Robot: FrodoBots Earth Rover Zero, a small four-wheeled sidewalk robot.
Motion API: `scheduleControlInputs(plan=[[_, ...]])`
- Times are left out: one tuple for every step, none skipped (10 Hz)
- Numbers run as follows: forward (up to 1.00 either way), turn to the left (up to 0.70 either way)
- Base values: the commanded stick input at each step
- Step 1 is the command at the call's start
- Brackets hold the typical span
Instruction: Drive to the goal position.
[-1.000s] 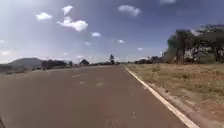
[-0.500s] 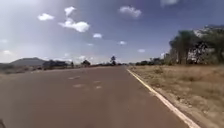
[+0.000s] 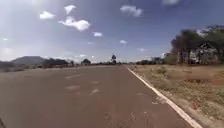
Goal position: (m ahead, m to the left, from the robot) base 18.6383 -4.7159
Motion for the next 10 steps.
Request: scheduleControlInputs(plan=[[0.85, 0.01], [0.85, 0.01], [0.85, 0.01], [0.85, 0.01], [0.85, 0.01], [0.85, 0.01], [0.85, 0.01], [0.85, 0.01], [0.85, 0.01], [0.85, 0.01]])
